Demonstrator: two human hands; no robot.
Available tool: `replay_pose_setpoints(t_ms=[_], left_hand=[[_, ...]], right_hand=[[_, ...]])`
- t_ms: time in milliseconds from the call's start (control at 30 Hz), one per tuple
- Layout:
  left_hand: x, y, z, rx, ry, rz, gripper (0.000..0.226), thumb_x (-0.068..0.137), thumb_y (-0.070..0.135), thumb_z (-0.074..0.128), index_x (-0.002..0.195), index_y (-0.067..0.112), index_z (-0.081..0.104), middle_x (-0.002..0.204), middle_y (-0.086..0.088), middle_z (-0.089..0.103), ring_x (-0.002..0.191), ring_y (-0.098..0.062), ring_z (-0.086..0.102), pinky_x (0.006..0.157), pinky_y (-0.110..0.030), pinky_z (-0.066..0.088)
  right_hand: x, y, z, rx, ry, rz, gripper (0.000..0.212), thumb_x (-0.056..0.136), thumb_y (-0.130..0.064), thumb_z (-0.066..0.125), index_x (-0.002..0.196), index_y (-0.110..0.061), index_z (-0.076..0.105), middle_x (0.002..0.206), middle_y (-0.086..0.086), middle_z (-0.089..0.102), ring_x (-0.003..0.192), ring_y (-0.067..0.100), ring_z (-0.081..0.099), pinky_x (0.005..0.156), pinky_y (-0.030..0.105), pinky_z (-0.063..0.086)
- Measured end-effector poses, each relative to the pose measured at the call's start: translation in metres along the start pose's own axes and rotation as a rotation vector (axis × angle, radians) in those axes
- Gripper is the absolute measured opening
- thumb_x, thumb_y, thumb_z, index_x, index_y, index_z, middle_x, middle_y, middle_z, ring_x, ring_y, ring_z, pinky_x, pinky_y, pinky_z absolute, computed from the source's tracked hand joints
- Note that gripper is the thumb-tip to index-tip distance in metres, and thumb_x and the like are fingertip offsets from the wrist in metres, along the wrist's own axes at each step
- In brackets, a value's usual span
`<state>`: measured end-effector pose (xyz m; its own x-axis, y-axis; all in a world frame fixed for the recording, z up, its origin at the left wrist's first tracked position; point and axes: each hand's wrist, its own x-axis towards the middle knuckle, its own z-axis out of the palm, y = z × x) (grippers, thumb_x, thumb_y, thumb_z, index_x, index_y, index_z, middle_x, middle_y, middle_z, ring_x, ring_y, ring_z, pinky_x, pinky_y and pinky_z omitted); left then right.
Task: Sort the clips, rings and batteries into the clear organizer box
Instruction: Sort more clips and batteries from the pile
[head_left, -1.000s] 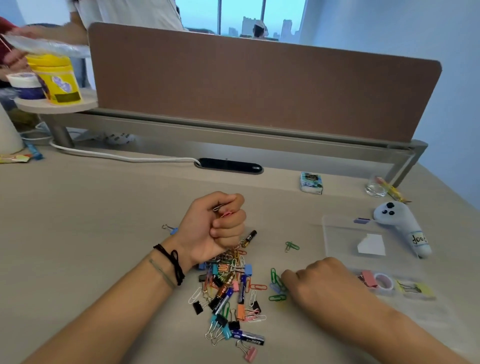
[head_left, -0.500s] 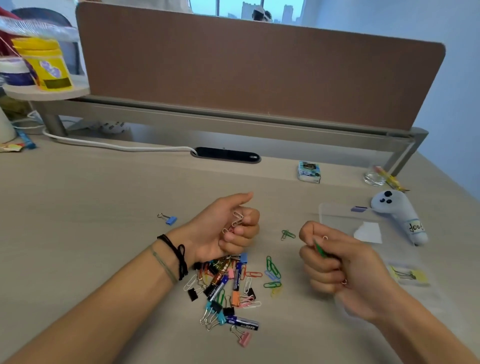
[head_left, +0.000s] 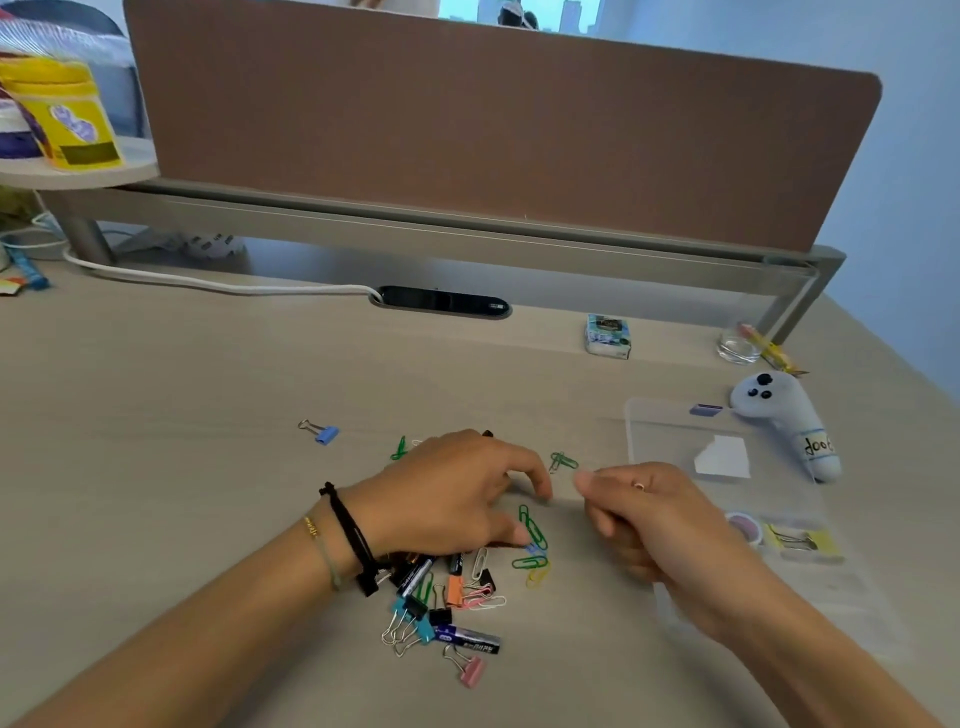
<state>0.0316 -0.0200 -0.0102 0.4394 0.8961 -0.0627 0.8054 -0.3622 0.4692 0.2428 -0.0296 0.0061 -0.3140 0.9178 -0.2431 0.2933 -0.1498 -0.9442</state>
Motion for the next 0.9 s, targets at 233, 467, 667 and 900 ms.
replay_pose_setpoints(t_ms=[233, 467, 667, 900], left_hand=[[0.000, -0.002, 0.004, 0.163, 0.027, 0.002, 0.011, 0.090, 0.041, 0.069, 0.096, 0.032, 0.067, 0.059, 0.010, 0.054, 0.066, -0.004, 0.053, 0.060, -0.022, 0.035], [-0.003, 0.008, 0.003, 0.416, 0.029, 0.052, 0.006, 0.094, 0.024, 0.057, 0.094, 0.030, 0.055, 0.065, 0.014, 0.046, 0.062, -0.008, 0.041, 0.052, -0.022, 0.022], [-0.004, 0.002, 0.001, 0.407, 0.033, 0.045, 0.014, 0.092, 0.018, 0.047, 0.090, 0.031, 0.041, 0.064, 0.008, 0.046, 0.057, -0.008, 0.039, 0.055, -0.032, 0.028], [-0.004, -0.022, -0.015, -0.338, 0.068, -0.001, 0.024, 0.095, 0.025, 0.035, 0.073, 0.020, 0.041, 0.062, 0.005, 0.038, 0.057, -0.012, 0.033, 0.060, -0.036, 0.030]], right_hand=[[-0.004, 0.008, 0.003, -0.801, 0.063, -0.197, 0.010, 0.084, -0.041, 0.072, 0.087, -0.034, 0.078, 0.067, -0.024, 0.066, 0.070, -0.002, 0.058, 0.062, 0.014, 0.040], [-0.003, 0.013, 0.014, -1.073, 0.011, -0.254, 0.048, 0.085, -0.058, 0.064, 0.130, -0.041, 0.061, 0.125, -0.014, 0.068, 0.118, 0.014, 0.058, 0.096, 0.031, 0.046], [0.001, 0.020, 0.017, -1.099, 0.038, -0.282, 0.050, 0.085, -0.059, 0.063, 0.132, -0.041, 0.059, 0.125, -0.005, 0.068, 0.118, 0.020, 0.058, 0.094, 0.031, 0.046], [0.002, 0.021, 0.021, -1.086, 0.063, -0.348, 0.031, 0.090, -0.052, 0.060, 0.116, -0.037, 0.066, 0.103, -0.006, 0.073, 0.102, 0.020, 0.062, 0.083, 0.033, 0.048]])
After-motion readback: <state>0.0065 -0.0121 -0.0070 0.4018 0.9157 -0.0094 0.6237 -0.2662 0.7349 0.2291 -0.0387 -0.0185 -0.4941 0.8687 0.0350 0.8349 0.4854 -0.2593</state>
